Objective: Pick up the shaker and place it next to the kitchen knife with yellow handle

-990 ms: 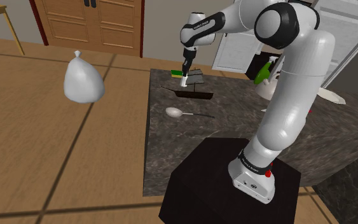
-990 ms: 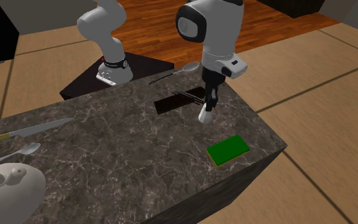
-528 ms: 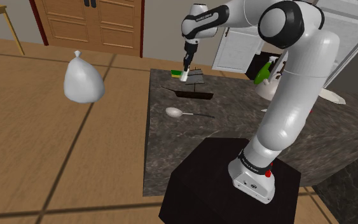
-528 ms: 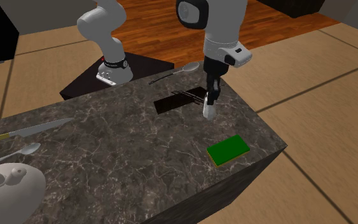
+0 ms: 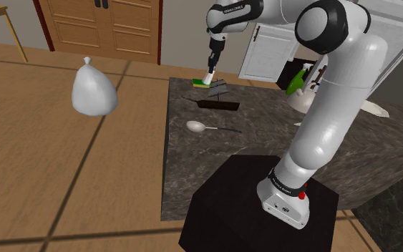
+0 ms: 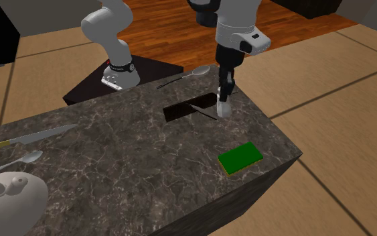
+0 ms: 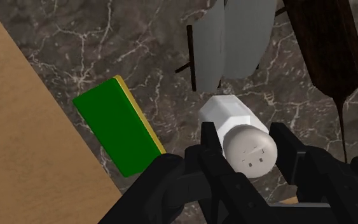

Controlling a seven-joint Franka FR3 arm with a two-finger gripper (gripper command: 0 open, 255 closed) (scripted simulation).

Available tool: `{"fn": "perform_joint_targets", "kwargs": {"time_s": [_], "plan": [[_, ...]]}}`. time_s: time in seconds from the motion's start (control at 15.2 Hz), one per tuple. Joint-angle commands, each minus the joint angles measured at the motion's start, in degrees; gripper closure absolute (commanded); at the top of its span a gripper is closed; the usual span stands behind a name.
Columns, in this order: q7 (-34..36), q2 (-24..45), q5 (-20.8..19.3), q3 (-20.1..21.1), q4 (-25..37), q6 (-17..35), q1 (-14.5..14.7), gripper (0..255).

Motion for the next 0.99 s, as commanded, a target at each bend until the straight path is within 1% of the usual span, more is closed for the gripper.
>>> {"fn": "perform_joint_targets", "kwargs": {"time_s": [0.0, 0.92], "plan": [[-0.05, -0.25, -0.03, -0.01, 1.32, -1.59, 0.01, 255], [-0.46, -1.16, -0.13, -0.11, 10.93, -12.08, -0.04, 255]]}}
